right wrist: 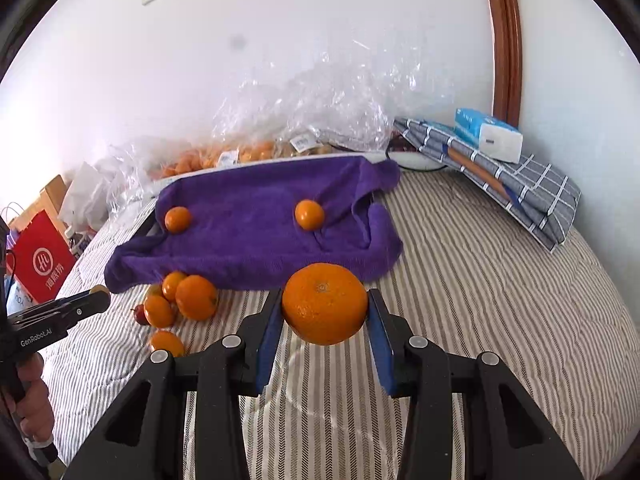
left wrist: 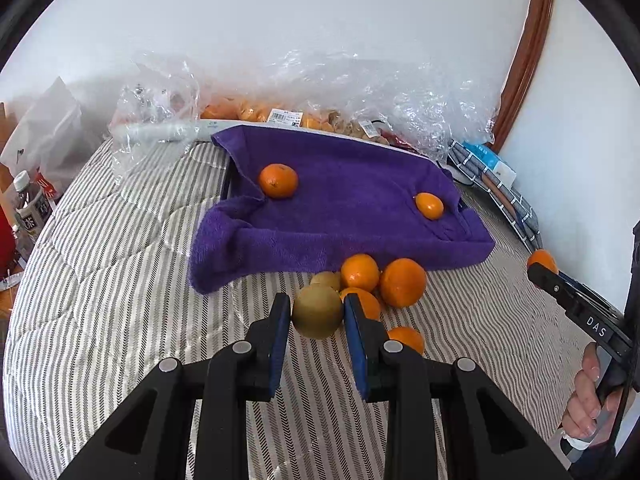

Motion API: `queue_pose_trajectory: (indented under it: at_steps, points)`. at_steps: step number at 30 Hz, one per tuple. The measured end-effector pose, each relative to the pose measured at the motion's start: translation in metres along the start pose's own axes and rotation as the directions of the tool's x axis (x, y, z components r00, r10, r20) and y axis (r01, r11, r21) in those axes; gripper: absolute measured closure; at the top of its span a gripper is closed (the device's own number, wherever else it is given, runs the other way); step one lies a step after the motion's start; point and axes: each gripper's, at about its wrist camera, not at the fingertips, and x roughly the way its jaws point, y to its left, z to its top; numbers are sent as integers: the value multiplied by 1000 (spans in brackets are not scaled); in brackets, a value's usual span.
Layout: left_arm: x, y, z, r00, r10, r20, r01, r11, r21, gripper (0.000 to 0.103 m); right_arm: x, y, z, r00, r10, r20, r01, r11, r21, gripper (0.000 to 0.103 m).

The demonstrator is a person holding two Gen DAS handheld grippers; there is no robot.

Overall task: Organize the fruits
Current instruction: 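Carry the orange and yellow-green fruit onto the purple towel with both tools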

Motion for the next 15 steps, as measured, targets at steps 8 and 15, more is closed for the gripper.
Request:
queue_pose_trajectory:
  at_steps: [8, 15]
  points:
    - [-16, 9, 20, 999, 28, 46, -27, 999, -31, 77, -10, 2, 14, 1000, -7, 28, 7, 1000, 4, 62]
    - [-19, 9, 35, 996, 44, 82, -42, 999, -26, 77, -11, 4, 24, 999, -16, 44, 16, 1000, 4, 62]
